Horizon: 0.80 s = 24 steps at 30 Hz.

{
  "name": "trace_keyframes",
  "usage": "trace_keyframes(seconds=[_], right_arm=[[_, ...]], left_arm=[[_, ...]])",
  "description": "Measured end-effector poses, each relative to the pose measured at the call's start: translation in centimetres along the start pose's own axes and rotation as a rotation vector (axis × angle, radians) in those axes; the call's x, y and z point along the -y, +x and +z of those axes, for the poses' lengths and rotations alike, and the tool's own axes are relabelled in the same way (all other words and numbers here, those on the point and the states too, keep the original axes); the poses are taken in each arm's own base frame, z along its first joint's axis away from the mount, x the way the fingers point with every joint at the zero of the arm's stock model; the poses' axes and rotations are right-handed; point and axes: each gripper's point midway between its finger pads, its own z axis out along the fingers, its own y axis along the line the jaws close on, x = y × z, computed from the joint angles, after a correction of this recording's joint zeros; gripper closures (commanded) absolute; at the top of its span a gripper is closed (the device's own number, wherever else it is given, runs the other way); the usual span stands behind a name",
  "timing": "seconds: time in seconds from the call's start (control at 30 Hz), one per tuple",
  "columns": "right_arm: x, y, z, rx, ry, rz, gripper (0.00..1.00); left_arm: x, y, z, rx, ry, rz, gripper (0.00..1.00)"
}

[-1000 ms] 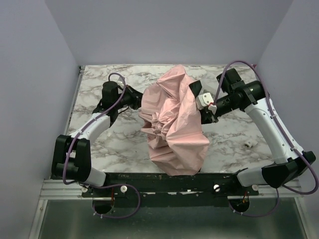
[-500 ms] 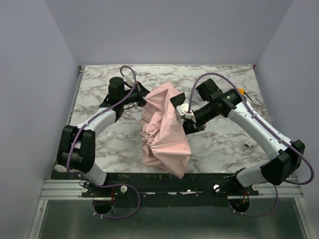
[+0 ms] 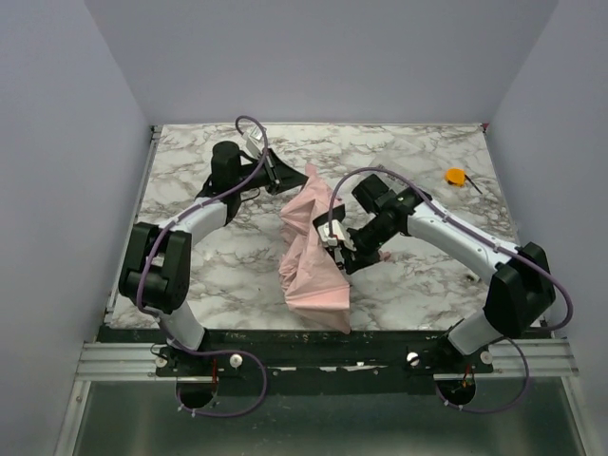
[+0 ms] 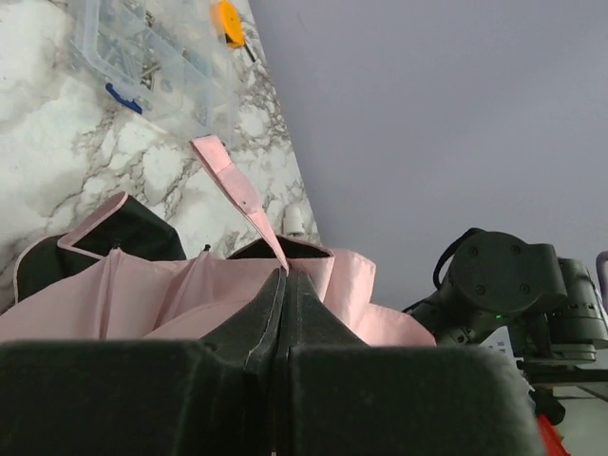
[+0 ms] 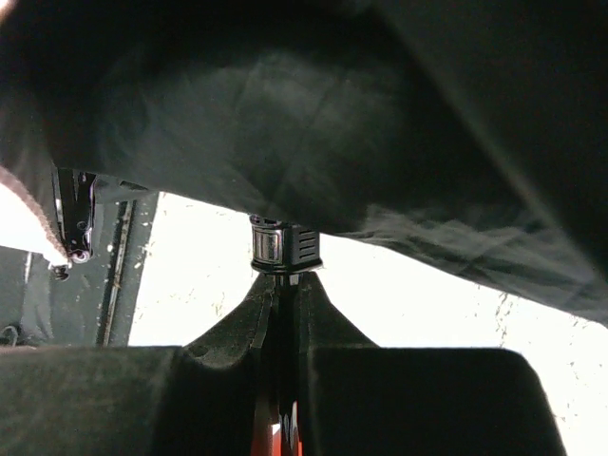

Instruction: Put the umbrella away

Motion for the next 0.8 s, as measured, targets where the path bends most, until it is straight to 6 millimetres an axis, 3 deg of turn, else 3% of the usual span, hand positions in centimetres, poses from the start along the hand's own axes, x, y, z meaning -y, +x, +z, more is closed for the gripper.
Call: trace_keyframes(seconds=[0.37,0.8], right_arm=[[1.6,4.1,4.7,-0.019,-0.198,0.178,1.00],[10.5,6.7,4.4,0.159,-0.264,0.503,1.00]], left_arm=[[-2.1,-1.4,1.1,-0.025,-0.088,0.124,1.00],[-6.7,-2.9,2.8,-0.054,-0.213,0.206,1.00]])
